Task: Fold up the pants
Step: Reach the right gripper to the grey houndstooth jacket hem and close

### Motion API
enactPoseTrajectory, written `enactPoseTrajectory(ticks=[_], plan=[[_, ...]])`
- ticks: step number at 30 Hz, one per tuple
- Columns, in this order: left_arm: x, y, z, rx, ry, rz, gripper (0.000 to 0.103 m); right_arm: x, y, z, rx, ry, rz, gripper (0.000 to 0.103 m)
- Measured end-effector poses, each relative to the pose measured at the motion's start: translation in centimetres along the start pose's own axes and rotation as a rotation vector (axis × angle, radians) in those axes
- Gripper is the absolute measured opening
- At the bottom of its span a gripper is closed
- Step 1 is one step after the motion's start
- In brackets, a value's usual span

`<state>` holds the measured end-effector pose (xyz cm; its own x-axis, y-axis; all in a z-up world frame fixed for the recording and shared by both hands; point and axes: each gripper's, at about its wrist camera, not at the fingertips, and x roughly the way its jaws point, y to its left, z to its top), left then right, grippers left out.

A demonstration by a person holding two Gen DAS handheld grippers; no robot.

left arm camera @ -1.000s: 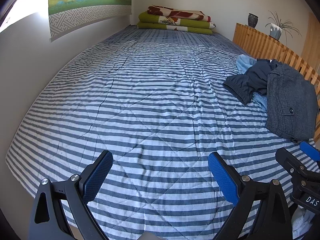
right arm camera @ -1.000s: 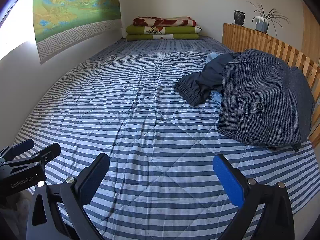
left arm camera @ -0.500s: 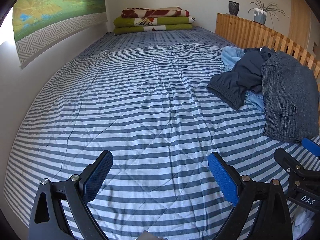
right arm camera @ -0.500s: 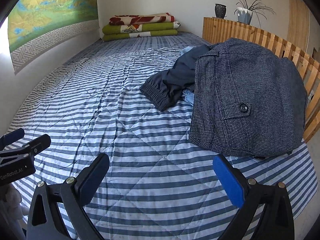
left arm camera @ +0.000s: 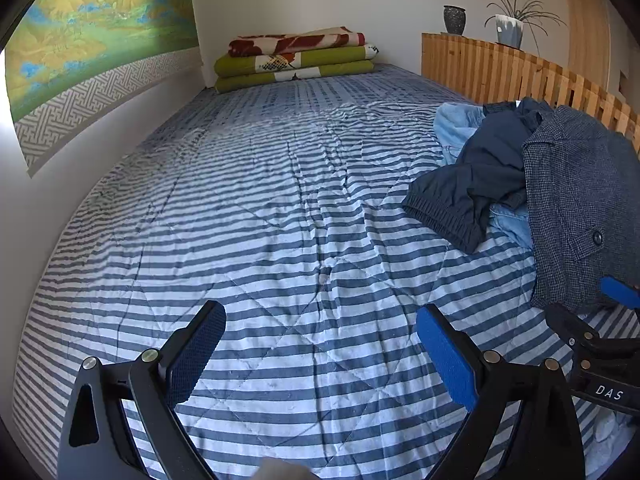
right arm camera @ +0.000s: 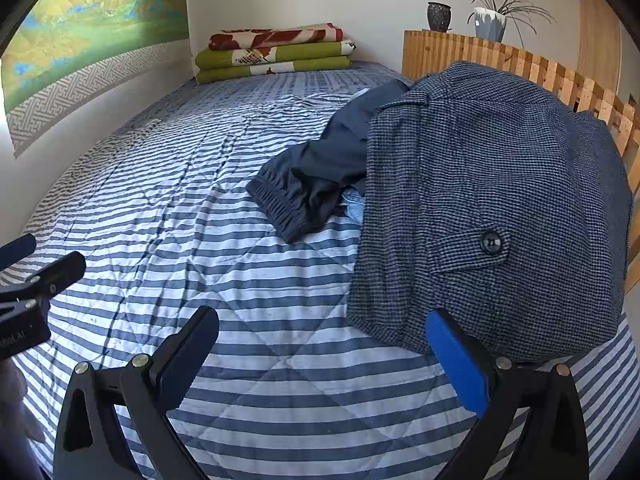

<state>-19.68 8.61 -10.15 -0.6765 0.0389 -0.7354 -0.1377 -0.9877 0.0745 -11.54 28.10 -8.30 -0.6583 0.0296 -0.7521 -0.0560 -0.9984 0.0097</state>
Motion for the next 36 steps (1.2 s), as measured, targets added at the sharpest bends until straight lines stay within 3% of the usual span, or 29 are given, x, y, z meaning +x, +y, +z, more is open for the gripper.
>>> enactPoseTrajectory(ticks=[5,7,10,14,20,24,27,33,36], plan=[[1.5,0.0,-0.3,-0.041,0.055,-0.078,0.097,2.0,-3.1,-0.7,0.023,0.110,0.042,0.102],[1.7,-0.4,-0.5,-0.053,0.058,-0.117,0.097,1.9,-4.0,-1.0,0.029,0.112,0.044,0.098],[1.6,-1.3,-0.8,-0.041,0.041,-0.115,0.097,1.4,-5.0,-0.8,0.030,0.111,0.047,0.091],[1.8,-1.8,-1.7,-0.028,0.041,-0.118,0.097,0.5,-4.8,-0.2,-0.060,0.095,0.004,0.086],[1.3,-1.2,-2.8,-0.012,0.009,-0.079,0.097,0.0,-4.6,0.3,-0.084,0.081,-0.006,0.086],[1.5,-0.1,-2.8,-0.030,0.037,-0.067,0.097,0.7,-4.3,0.2,-0.073,0.109,0.013,0.085],[1.1,0.0,-2.7,-0.006,0.028,-0.045,0.097,0.9,-3.4,0.1,-0.159,0.106,-0.080,0.084],[1.4,0.0,-3.2,0.013,0.051,-0.064,0.097,1.4,-2.8,0.8,-0.187,0.122,-0.113,0.084],[1.2,-0.2,-3.2,0.022,0.036,-0.072,0.097,2.6,-2.1,0.9,-0.213,0.161,-0.082,0.084]])
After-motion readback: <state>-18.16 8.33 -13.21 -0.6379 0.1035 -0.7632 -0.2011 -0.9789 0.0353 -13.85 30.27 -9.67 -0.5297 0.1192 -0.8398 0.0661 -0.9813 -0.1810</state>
